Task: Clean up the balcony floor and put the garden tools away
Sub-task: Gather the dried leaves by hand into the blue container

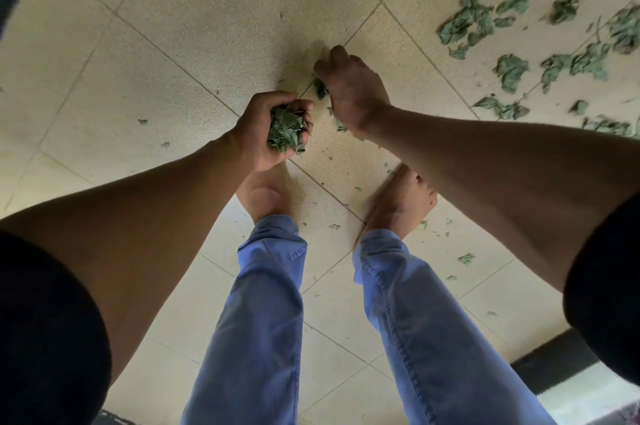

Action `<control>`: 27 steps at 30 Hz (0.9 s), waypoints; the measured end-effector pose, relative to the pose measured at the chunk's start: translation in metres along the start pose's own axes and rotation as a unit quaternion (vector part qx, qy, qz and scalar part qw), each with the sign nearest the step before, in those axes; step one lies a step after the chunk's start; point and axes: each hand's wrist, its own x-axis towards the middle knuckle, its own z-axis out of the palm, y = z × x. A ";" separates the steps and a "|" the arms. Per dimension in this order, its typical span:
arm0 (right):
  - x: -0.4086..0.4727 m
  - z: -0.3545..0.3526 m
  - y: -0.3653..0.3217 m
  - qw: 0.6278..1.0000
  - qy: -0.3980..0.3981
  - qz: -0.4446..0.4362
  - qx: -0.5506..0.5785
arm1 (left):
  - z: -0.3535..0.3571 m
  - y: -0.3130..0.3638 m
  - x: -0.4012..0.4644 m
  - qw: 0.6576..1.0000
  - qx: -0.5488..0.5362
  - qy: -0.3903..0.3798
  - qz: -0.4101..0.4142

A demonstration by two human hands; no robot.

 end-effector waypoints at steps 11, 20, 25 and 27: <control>-0.054 -0.025 -0.028 0.941 0.156 0.052 0.296 | -0.006 -0.019 -0.001 0.998 -0.049 0.027 0.024; -0.074 0.000 -0.068 0.973 0.114 0.056 0.194 | 0.033 -0.030 0.001 0.996 -0.011 0.051 0.068; -0.073 -0.003 -0.081 0.972 0.110 0.034 0.207 | -0.063 -0.066 0.116 0.989 -0.143 -0.006 0.040; -0.081 -0.016 -0.084 0.958 0.137 0.011 0.253 | -0.022 -0.042 0.041 0.993 -0.098 0.039 0.054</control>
